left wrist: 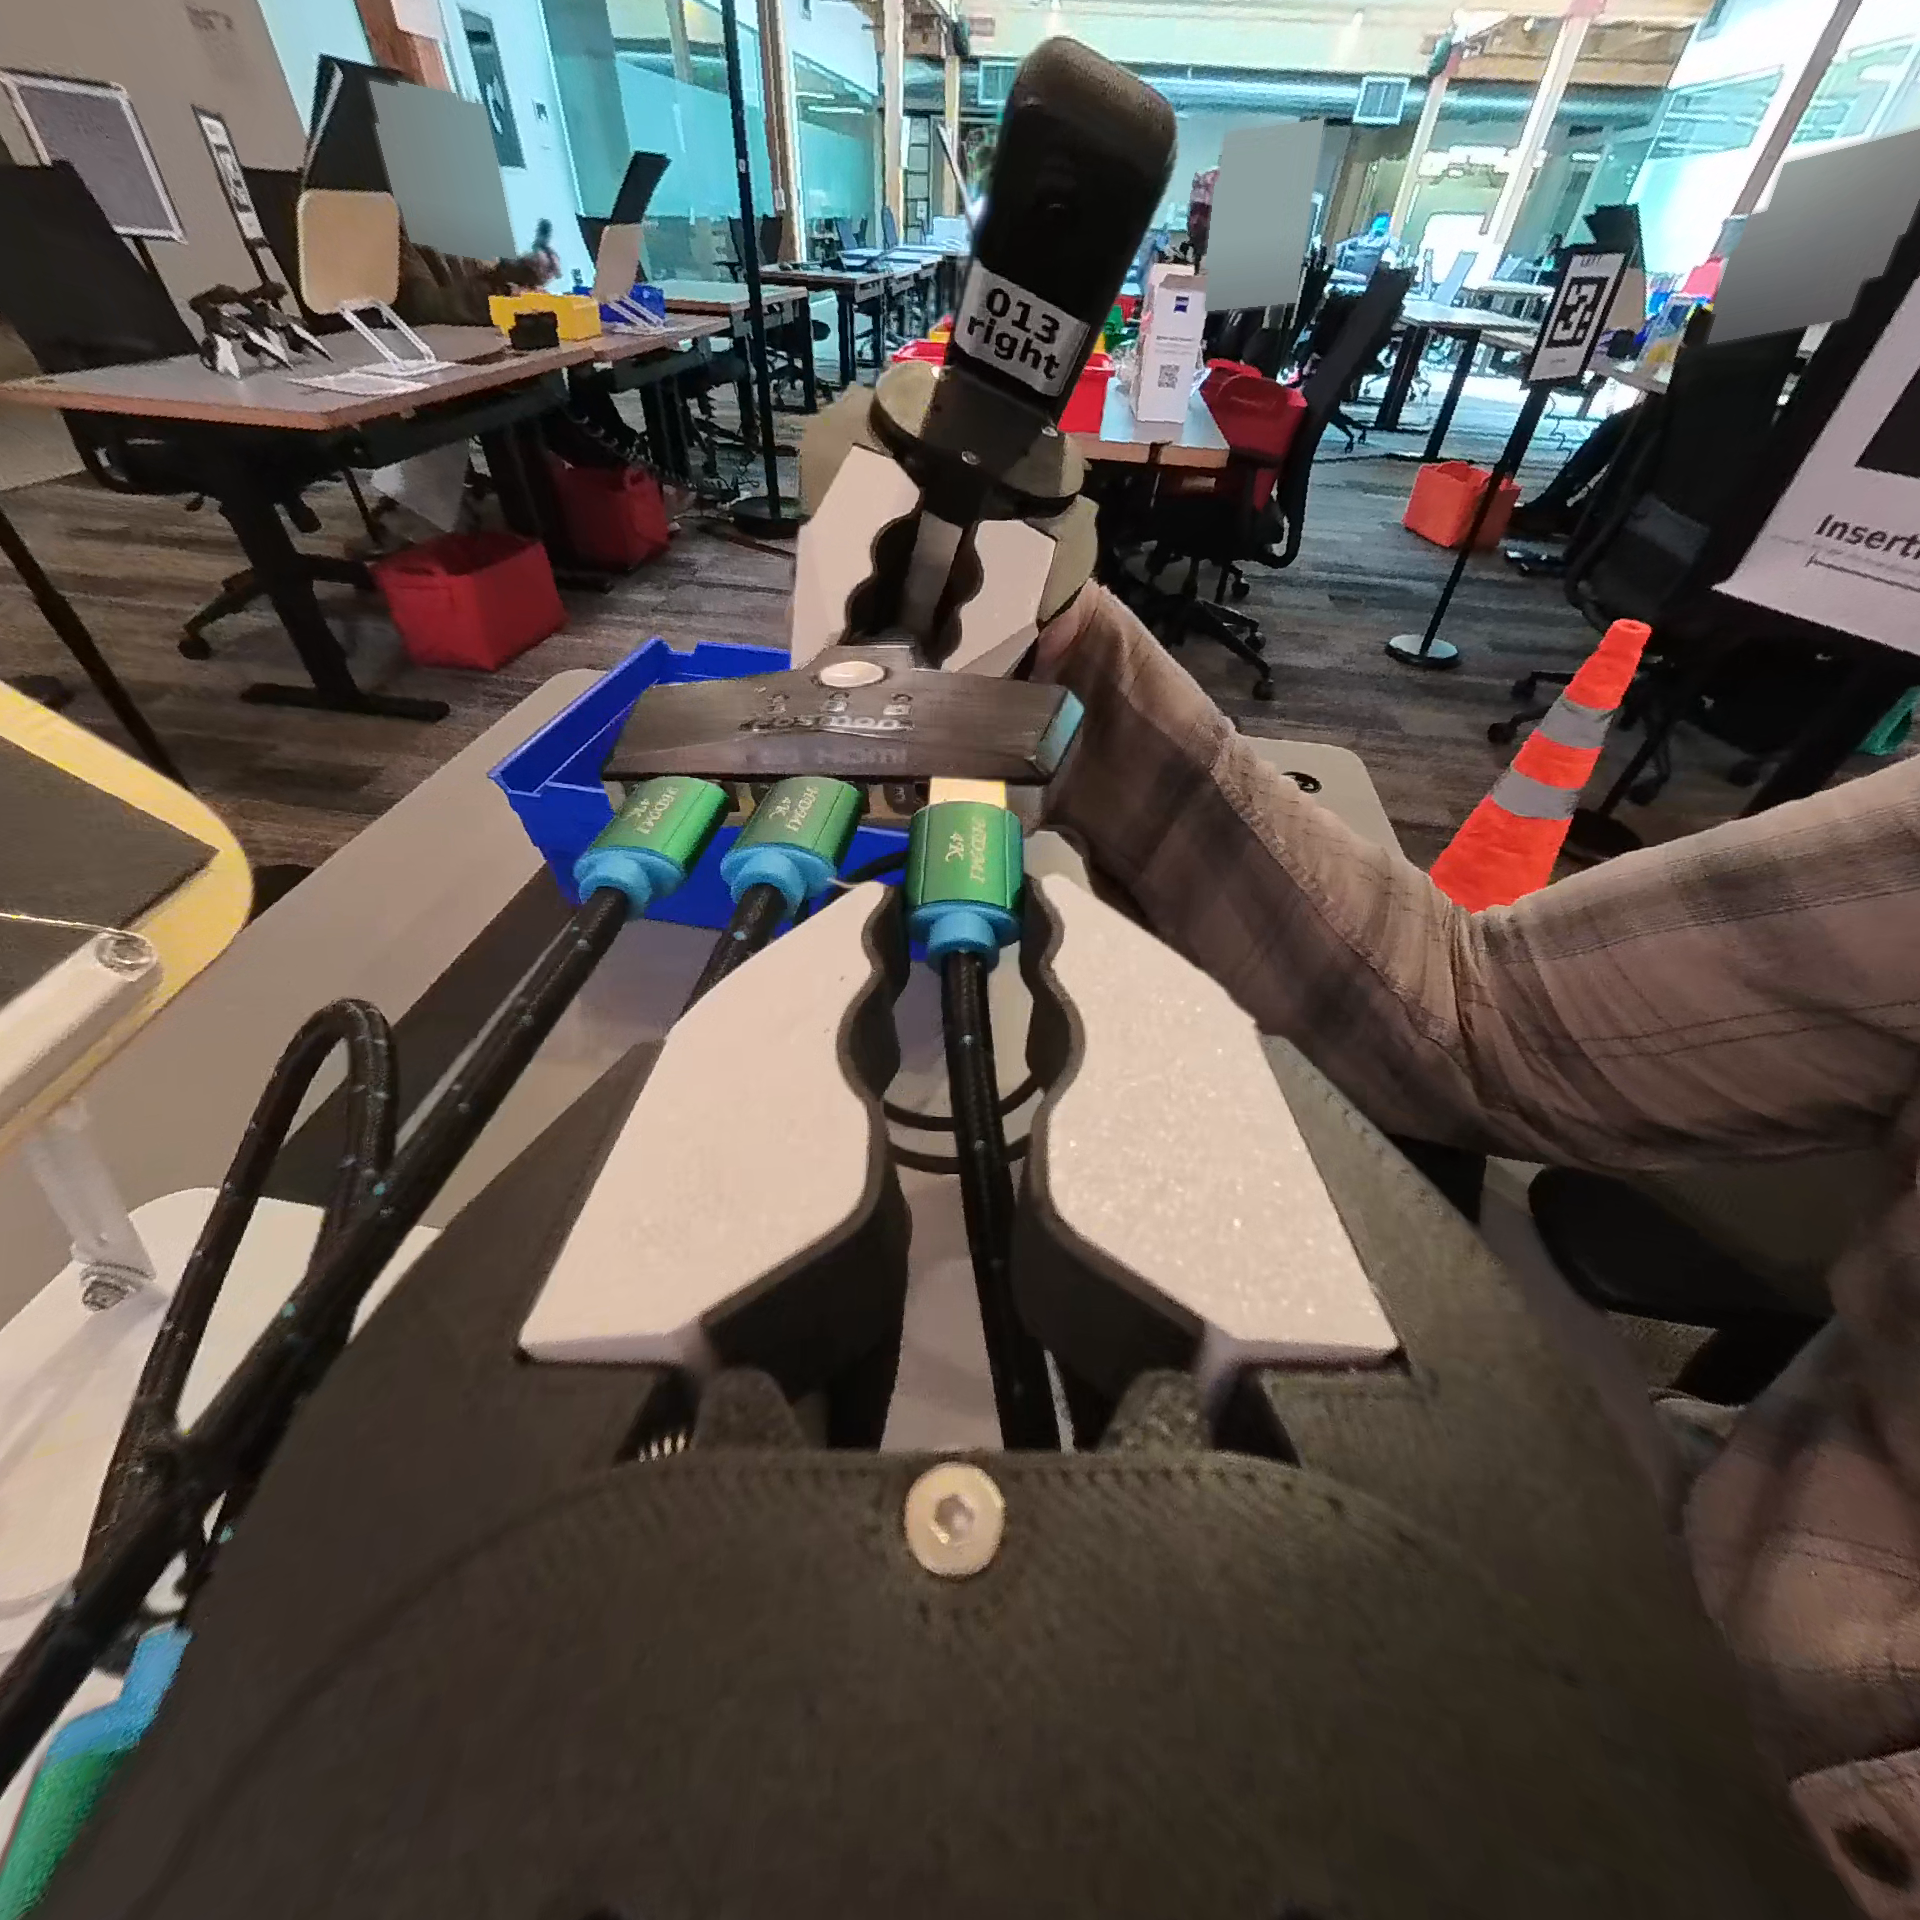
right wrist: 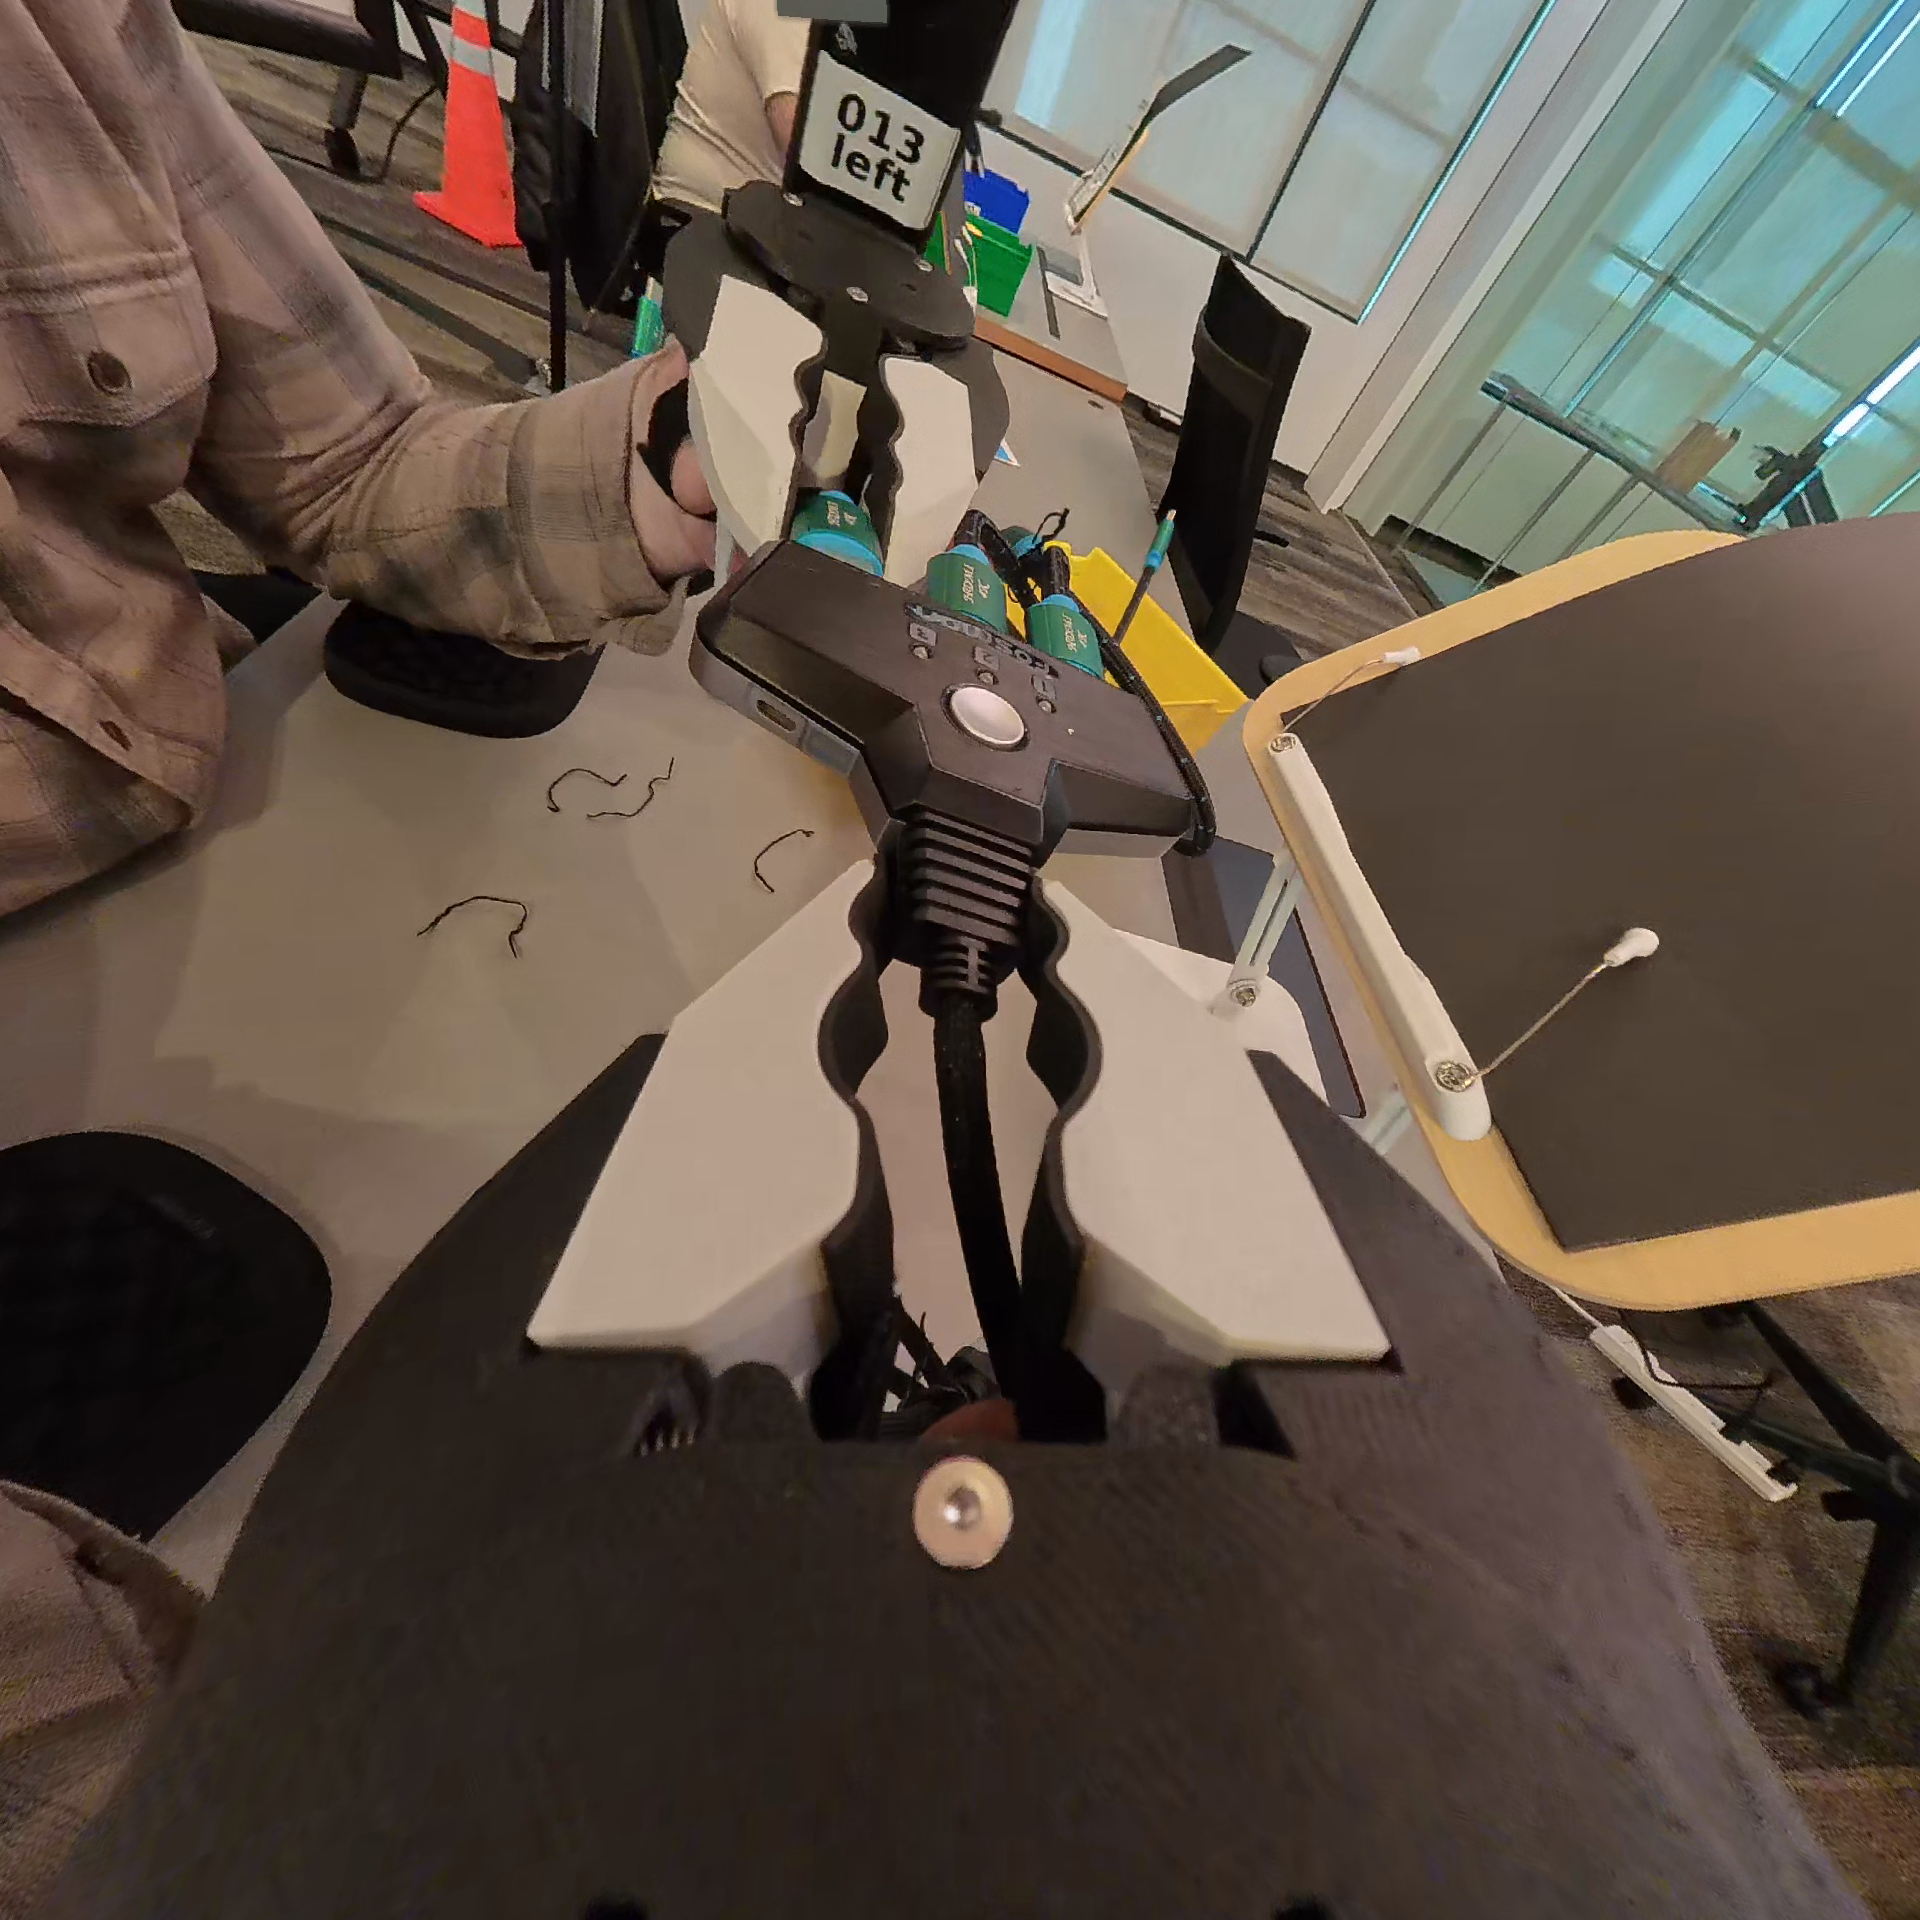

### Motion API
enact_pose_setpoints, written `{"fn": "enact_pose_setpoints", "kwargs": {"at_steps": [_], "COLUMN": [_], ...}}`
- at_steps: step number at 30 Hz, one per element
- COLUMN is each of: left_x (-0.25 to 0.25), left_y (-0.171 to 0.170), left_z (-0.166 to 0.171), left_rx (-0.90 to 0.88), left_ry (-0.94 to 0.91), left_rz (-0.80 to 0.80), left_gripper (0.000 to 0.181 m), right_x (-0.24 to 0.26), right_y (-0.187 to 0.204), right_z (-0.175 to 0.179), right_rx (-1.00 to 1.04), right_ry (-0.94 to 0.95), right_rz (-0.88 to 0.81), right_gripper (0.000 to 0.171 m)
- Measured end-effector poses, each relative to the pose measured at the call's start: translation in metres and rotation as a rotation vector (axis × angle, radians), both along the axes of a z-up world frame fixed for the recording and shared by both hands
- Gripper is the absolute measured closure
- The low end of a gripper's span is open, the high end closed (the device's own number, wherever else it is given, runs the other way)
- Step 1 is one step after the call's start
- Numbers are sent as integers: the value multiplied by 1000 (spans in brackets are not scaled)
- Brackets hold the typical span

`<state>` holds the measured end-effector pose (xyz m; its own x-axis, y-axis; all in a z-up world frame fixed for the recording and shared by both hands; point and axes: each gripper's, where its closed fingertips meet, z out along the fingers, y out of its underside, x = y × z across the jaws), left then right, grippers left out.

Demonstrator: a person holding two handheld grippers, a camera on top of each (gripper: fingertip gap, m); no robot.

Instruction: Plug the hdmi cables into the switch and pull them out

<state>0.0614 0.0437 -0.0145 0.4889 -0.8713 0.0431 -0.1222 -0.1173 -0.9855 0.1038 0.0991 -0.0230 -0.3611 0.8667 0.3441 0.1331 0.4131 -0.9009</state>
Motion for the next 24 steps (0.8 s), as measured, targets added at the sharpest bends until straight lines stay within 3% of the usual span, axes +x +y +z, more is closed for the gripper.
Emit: {"fn": "enact_pose_setpoints", "kwargs": {"at_steps": [14, 24], "left_x": [-4, -10], "left_y": [-2, 6], "left_z": [0, -4], "left_rx": [-100, -119], "left_ry": [-84, -82], "left_rz": [-66, -23], "left_gripper": [161, 161], "right_x": [-2, -6], "right_y": [-2, 1], "right_z": [2, 4], "right_rx": [17, 15], "right_ry": [10, 37], "right_rz": [3, -4], "right_gripper": [151, 151]}}
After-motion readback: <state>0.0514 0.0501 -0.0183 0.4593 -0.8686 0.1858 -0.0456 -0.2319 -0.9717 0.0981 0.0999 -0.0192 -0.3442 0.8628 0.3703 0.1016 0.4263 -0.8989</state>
